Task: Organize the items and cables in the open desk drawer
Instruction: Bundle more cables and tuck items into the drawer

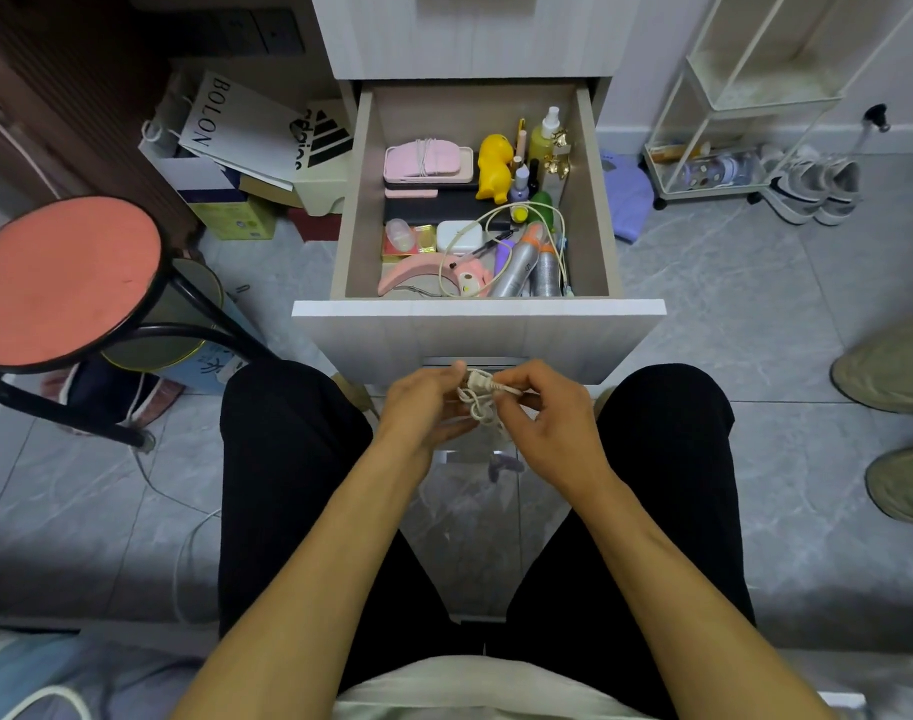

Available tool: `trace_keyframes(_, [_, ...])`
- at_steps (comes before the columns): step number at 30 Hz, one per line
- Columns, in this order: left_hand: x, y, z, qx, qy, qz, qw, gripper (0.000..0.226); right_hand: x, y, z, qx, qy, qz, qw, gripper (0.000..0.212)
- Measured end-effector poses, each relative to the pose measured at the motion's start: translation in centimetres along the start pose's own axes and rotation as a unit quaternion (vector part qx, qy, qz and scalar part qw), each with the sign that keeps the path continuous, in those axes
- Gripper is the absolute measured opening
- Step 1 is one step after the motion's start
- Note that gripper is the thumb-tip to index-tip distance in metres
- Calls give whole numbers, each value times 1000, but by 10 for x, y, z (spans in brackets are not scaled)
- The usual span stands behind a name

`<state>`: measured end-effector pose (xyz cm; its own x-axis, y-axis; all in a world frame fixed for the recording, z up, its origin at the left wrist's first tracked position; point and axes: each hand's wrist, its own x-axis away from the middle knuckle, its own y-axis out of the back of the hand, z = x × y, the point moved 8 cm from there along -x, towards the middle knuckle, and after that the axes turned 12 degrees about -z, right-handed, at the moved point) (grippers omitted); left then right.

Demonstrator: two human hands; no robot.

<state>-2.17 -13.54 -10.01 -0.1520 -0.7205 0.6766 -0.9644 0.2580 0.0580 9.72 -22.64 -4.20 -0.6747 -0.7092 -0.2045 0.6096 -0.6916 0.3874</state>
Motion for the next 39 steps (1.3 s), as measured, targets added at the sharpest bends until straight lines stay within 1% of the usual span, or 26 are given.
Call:
trace_keyframes(1, [-1, 1, 3, 5, 23, -3, 1000, 18, 1, -3, 1, 9, 13, 11, 1000, 10])
trace_keyframes(3, [-3, 4, 2, 8, 17, -10, 1000, 20, 3, -6, 2, 7, 12, 17, 1000, 7])
trace_keyframes(4, [-3, 4, 1, 17, 14, -5, 1000, 19, 2, -5, 0, -11, -14, 5, 1000, 8])
trace_keyframes(6, [-2, 2, 0, 41, 27, 21, 999, 16, -2, -1, -10, -84, -118, -33, 989, 9])
trace_keyframes(8, [-1, 4, -1, 37, 25, 26, 999, 16, -4, -4, -22, -188, -247, -51, 949, 7])
trace_keyframes(9, [-2, 6, -3, 27, 5, 19, 999, 16, -4, -8, -24, -237, -296, -51, 924, 8])
trace_keyframes(10, [-2, 9, -7, 19, -23, 10, 1000, 16, -5, -11, -25, -270, -325, -52, 905, 10])
trace_keyframes(11, [-1, 11, -13, 16, -51, 1, 999, 15, -7, -13, -25, -286, -338, -53, 895, 11])
trace_keyframes(13, [5, 13, -26, 22, -100, -3, 995, 13, -10, -15, -25, -270, -332, -41, 903, 12])
trace_keyframes(15, [10, 17, -40, 31, -138, 2, 990, 12, -12, -18, -23, -224, -309, -6, 924, 14])
trace_keyframes(19, [21, 28, -55, 39, -177, 5, 983, 12, -11, -27, -12, -136, -248, 73, 956, 11])
trace_keyframes(21, [25, 33, -59, 41, -189, 3, 981, 11, -5, -35, -4, -104, -214, 131, 963, 13])
trace_keyframes(22, [25, 35, -60, 32, -197, -3, 980, 11, -2, -38, -3, -88, -202, 148, 964, 16])
trace_keyframes(24, [27, 38, -60, -2, -218, -16, 976, 11, 0, -37, -3, -72, -192, 141, 969, 16])
trace_keyframes(28, [27, 39, -62, -118, -283, -23, 952, 17, -4, -35, 3, -35, -154, 108, 982, 3])
trace_keyframes(31, [28, 36, -68, -225, -346, -29, 911, 17, -6, -35, 7, -33, -143, 109, 983, 11])
trace_keyframes(32, [28, 35, -69, -234, -345, -26, 908, 18, -6, -34, 7, -34, -143, 107, 983, 14])
trace_keyframes(34, [27, 35, -66, -192, -297, -6, 935, 17, -6, -32, 7, -46, -156, 97, 982, 20])
trace_keyframes(36, [29, 36, -62, -116, -232, 29, 965, 10, -6, -28, 3, -58, -184, 75, 978, 23])
trace_keyframes(38, [33, 36, -59, -75, -208, 69, 973, 5, -6, -24, -1, -59, -202, 46, 977, 19])
trace_keyframes(39, [36, 35, -58, -82, -219, 82, 969, 10, -7, -23, -1, -61, -204, 36, 976, 17])
